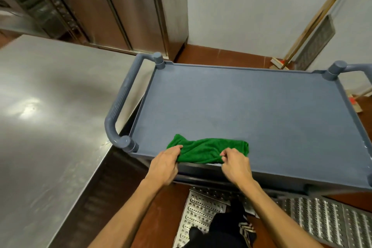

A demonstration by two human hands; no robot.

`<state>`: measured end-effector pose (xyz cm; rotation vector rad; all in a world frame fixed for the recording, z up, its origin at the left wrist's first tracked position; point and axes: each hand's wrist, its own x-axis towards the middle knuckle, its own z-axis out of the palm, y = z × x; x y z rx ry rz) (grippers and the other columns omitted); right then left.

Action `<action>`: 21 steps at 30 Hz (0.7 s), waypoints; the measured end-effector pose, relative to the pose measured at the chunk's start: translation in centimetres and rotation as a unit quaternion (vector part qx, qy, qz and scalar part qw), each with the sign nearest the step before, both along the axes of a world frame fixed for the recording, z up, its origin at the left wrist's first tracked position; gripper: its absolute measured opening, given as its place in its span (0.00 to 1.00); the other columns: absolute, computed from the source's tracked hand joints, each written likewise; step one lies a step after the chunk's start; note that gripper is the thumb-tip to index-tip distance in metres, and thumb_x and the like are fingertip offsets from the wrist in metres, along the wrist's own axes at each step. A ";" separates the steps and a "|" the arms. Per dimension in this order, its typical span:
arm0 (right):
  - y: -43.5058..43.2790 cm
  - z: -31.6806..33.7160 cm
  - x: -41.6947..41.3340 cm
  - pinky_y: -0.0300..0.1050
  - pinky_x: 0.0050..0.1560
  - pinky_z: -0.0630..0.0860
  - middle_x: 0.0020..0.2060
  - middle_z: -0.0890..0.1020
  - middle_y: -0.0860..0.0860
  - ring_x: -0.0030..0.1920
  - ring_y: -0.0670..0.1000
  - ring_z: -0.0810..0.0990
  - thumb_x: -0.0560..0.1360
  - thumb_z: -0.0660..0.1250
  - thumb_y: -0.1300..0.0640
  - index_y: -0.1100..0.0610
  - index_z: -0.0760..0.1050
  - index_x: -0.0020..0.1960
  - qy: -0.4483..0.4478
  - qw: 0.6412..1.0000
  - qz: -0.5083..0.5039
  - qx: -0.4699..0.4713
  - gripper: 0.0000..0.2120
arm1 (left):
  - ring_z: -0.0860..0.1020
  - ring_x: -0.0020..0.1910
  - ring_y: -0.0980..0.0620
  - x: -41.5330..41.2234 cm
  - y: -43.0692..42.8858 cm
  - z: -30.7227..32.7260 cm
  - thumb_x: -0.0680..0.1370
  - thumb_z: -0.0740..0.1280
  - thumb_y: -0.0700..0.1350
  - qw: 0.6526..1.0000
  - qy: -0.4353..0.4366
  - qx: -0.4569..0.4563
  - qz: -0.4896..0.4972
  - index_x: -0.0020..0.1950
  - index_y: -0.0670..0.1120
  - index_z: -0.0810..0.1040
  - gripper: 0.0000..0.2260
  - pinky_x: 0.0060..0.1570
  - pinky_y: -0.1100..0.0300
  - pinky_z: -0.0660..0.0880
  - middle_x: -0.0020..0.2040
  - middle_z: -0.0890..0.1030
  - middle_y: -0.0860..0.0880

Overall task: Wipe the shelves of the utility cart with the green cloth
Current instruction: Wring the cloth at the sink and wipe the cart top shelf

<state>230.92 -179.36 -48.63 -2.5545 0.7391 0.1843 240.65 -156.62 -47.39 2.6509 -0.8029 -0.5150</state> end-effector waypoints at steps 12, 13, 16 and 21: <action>2.4 -0.4 2.5 0.47 0.53 0.73 0.53 0.80 0.54 0.55 0.57 0.79 0.77 0.63 0.59 0.54 0.79 0.53 -0.002 0.998 0.064 0.004 0.08 | 0.76 0.66 0.43 -1.1 1.7 2.2 0.77 0.61 0.39 0.993 0.041 0.020 0.109 0.72 0.50 0.70 0.23 0.63 0.51 0.74 0.68 0.78 0.47; 2.4 -0.5 2.5 0.48 0.53 0.73 0.54 0.80 0.54 0.55 0.57 0.79 0.77 0.63 0.60 0.54 0.78 0.53 0.003 0.998 0.068 0.006 0.08 | 0.76 0.65 0.43 -1.1 1.7 2.3 0.76 0.61 0.40 0.992 0.044 0.020 0.116 0.70 0.51 0.71 0.21 0.62 0.51 0.74 0.67 0.78 0.46; 2.1 -0.4 3.0 0.48 0.53 0.73 0.53 0.80 0.54 0.56 0.58 0.79 0.76 0.62 0.62 0.55 0.78 0.52 0.006 0.996 0.077 0.037 0.08 | 0.78 0.63 0.42 -1.4 1.6 3.0 0.76 0.62 0.42 0.989 0.050 0.014 0.141 0.65 0.51 0.71 0.17 0.60 0.49 0.76 0.65 0.80 0.46; 3.0 0.4 4.7 0.47 0.54 0.74 0.50 0.83 0.53 0.53 0.56 0.80 0.76 0.63 0.64 0.55 0.80 0.51 -0.035 0.984 0.059 0.165 0.10 | 0.79 0.56 0.43 -2.6 2.4 3.9 0.78 0.64 0.43 0.959 0.073 -0.084 0.261 0.55 0.48 0.73 0.06 0.55 0.50 0.76 0.59 0.82 0.47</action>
